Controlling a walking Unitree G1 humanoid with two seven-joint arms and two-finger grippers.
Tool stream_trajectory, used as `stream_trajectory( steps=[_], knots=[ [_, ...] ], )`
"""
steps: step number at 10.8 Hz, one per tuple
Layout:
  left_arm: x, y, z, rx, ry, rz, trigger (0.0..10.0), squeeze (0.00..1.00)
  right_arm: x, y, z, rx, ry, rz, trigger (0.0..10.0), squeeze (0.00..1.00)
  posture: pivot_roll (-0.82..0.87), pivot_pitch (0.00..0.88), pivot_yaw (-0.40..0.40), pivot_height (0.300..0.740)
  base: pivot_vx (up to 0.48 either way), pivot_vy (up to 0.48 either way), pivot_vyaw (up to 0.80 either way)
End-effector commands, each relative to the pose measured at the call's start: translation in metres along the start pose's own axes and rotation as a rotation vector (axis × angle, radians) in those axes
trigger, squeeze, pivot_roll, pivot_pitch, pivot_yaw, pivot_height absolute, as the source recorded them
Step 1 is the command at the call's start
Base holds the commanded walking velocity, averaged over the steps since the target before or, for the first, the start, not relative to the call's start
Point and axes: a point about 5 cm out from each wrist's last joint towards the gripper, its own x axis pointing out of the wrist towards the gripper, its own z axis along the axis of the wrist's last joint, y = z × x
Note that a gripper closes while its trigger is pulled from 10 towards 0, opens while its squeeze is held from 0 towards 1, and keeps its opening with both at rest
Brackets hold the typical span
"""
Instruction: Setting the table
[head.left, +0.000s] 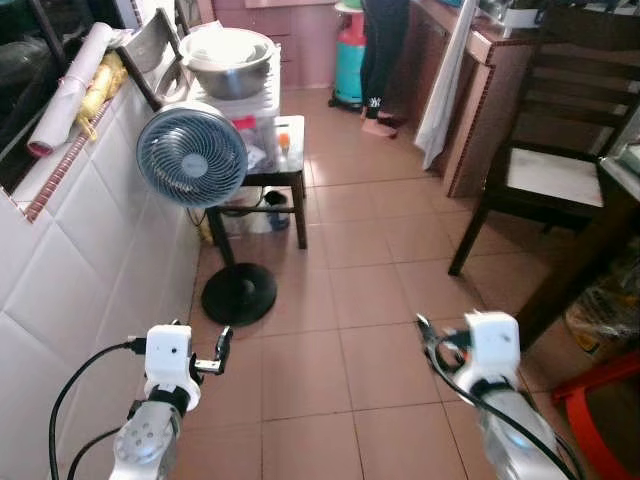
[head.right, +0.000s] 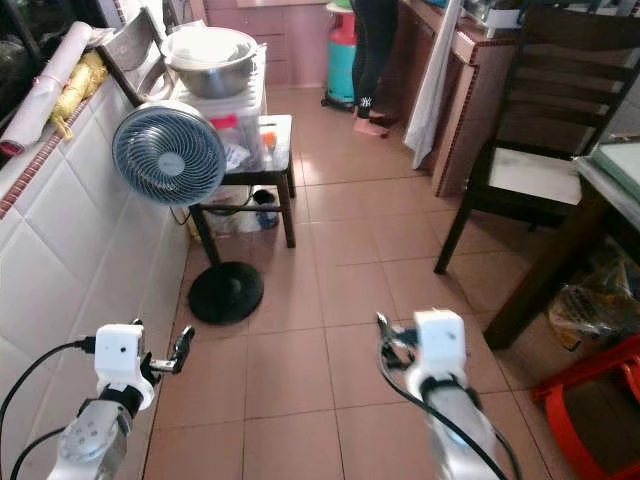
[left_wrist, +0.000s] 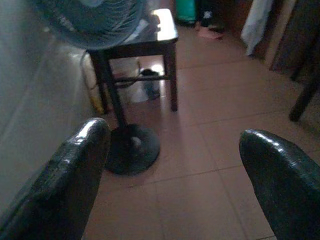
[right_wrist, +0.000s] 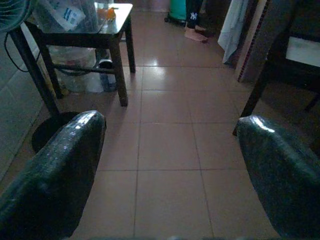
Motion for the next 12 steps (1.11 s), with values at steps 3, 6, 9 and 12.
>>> stream_trajectory(
  steps=[3,6,9,12],
  knots=[
    [0.009,-0.002,0.011,-0.032,-0.031,-0.025,10.0,0.00,-0.002,0.000,0.000,-0.018,0.004,0.003,10.0,0.00,-0.17,0.045,0.044,0.740,0.000,0.000,-0.80],
    [0.011,-0.004,0.010,-0.038,-0.029,-0.049,10.0,0.00,-0.003,0.002,0.000,-0.025,0.011,0.007,10.0,0.00,-0.18,0.048,0.047,0.740,0.165,0.000,-0.80],
    [0.011,-0.009,0.010,-0.039,-0.026,-0.071,10.0,0.00,-0.003,0.002,0.000,-0.027,0.014,0.013,10.0,0.00,-0.19,0.051,0.045,0.740,0.296,0.000,-0.80],
    [0.010,-0.012,0.009,-0.046,-0.023,-0.081,10.0,0.00,-0.003,0.003,0.000,-0.032,0.017,0.021,10.0,0.00,-0.18,0.052,0.044,0.740,0.314,0.000,-0.80]
  ],
)
